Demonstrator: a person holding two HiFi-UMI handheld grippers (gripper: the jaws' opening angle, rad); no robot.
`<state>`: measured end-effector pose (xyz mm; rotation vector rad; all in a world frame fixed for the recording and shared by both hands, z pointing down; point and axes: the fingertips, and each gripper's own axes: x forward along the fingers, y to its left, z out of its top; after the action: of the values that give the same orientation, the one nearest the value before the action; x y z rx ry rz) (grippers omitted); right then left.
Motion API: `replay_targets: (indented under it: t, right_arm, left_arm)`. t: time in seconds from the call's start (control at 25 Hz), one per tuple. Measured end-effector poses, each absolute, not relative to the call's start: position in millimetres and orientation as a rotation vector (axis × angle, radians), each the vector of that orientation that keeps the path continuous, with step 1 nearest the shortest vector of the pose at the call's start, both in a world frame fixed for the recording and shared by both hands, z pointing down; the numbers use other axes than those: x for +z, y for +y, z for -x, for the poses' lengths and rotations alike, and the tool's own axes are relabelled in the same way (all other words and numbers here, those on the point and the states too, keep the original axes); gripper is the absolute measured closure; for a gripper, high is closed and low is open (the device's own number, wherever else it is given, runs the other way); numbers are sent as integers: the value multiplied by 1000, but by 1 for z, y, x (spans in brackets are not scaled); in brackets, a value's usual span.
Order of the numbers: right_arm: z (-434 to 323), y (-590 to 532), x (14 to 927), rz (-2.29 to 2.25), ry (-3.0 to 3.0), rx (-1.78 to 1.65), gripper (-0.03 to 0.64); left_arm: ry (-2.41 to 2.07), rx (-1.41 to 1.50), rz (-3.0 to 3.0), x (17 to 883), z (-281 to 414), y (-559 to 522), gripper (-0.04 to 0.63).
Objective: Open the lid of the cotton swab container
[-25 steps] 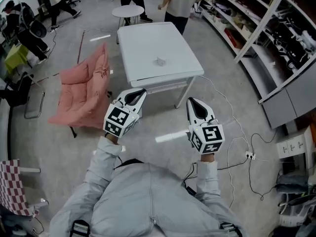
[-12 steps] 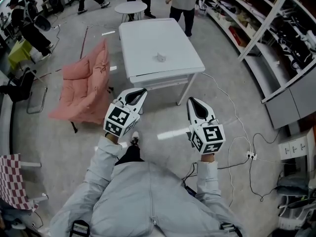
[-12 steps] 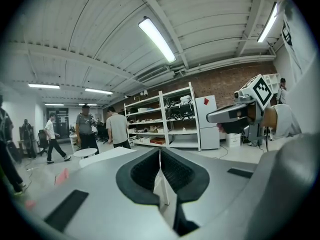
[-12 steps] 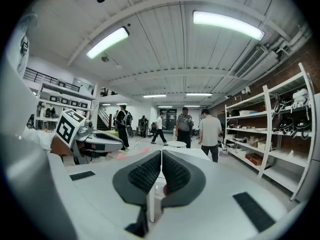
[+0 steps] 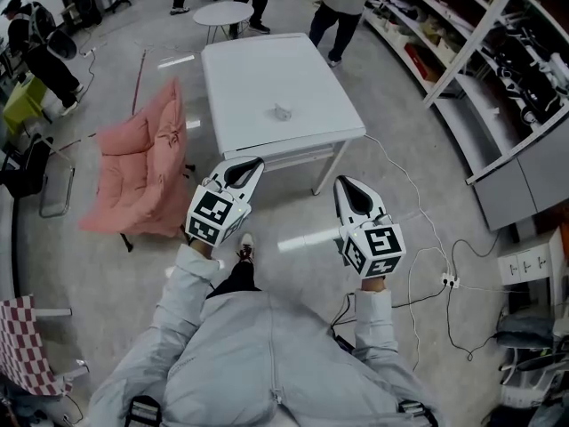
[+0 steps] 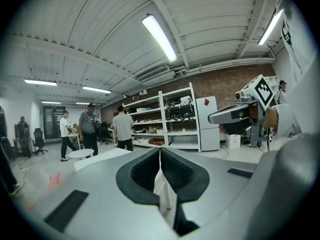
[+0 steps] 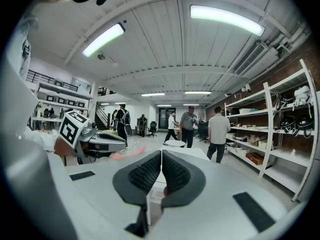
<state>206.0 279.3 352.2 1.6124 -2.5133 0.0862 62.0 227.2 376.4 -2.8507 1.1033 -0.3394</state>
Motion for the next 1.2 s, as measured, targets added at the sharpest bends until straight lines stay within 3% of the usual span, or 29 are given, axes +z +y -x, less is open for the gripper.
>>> replay_targets:
  t: [0.56,1.2]
  right_arm:
    - [-164,73,361,-1598,-2448,66,583]
    - [-128,-78,385,-1636,-2388,146,583]
  left_arm:
    - [1064,-344,2890,387,-25,7,571]
    - [939,-414,2957,422,1,-148,571]
